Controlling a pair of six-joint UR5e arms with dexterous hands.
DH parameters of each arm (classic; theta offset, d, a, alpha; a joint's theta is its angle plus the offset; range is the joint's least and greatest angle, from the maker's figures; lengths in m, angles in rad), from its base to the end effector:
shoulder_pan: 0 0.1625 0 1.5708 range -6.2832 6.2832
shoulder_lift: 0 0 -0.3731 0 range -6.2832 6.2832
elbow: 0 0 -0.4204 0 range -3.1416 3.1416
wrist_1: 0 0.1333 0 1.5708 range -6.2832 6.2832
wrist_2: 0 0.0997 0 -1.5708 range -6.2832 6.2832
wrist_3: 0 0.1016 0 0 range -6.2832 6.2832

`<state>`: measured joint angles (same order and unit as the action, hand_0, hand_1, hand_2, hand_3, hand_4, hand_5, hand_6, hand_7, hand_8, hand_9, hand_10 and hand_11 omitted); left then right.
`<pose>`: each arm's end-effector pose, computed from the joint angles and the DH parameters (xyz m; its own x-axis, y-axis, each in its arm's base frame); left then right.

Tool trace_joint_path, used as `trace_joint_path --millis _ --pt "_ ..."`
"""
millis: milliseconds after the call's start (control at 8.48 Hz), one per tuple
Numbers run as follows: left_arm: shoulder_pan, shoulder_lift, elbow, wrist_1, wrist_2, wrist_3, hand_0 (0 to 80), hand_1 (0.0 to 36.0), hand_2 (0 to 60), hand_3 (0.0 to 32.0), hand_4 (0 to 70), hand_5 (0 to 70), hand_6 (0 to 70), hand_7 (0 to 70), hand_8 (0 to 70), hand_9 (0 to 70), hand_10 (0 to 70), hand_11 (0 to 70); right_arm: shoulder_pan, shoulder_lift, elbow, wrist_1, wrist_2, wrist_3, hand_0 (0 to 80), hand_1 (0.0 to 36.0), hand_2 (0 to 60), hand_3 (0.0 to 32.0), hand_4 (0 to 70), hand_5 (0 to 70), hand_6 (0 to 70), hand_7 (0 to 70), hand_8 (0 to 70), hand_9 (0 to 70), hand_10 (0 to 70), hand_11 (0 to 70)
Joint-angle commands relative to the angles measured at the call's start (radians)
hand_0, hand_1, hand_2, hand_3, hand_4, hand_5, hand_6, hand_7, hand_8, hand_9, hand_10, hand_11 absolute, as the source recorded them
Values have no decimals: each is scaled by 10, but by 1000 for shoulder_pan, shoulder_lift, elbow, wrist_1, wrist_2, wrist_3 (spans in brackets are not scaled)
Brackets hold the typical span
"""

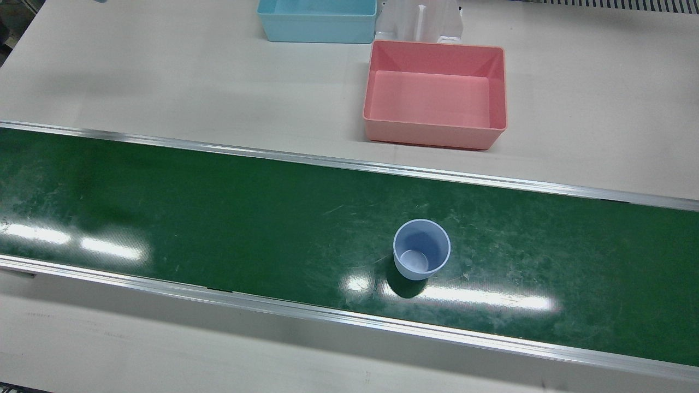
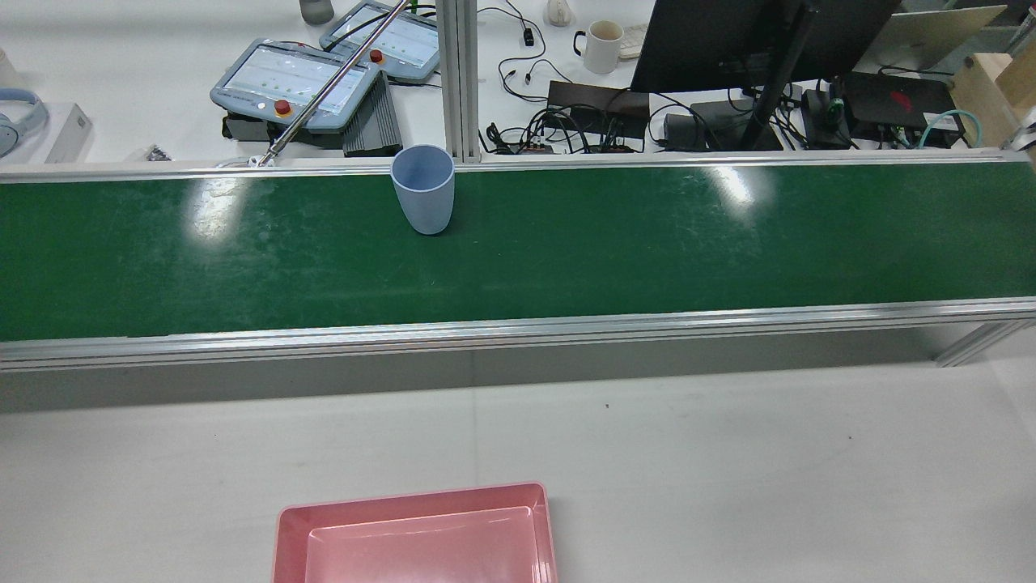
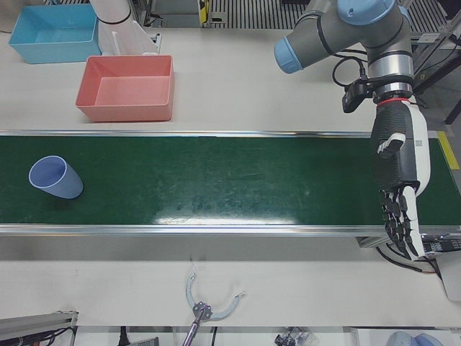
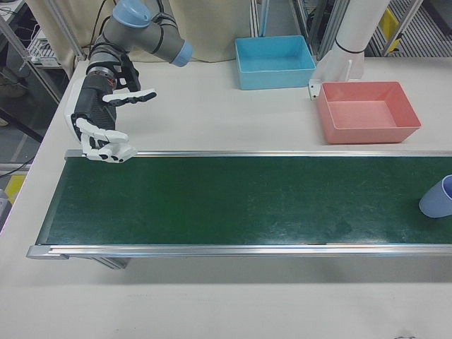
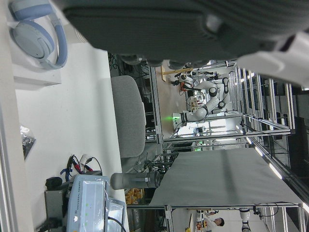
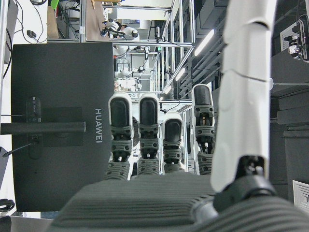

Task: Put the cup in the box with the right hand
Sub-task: 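Open the right hand's fingers and begin lifting the right arm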

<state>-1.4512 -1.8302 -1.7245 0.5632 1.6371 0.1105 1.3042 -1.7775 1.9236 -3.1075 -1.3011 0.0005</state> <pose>-0.0581 -0.5771 0.4681 -0.9749 -0.1993 -0.0992 0.1261 -0.1273 -0.9838 0.0352 -0.4798 0.5470 -0.9988 0.0011 -0.0482 0.0477 0.1729 -0.9838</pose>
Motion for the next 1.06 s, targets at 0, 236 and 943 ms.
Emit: trace_joint_path --millis 0,236,943 --pt "0 0 0 0 1 0 0 0 0 0 0 0 0 0 0 0 0 0 3 3 5 -2 -1 3 797 249 0 0 270 149 192 670 365 482 335 494" --pt "0 0 0 0 1 0 0 0 0 0 0 0 0 0 0 0 0 0 4 0 5 -2 -1 3 800 283 0 0 268 156 184 641 347 451 303 455" --pt "0 0 0 0 0 0 0 0 0 0 0 0 0 0 0 0 0 0 0 3 15 18 -15 1 800 284 0 0 294 154 172 601 332 423 284 431"
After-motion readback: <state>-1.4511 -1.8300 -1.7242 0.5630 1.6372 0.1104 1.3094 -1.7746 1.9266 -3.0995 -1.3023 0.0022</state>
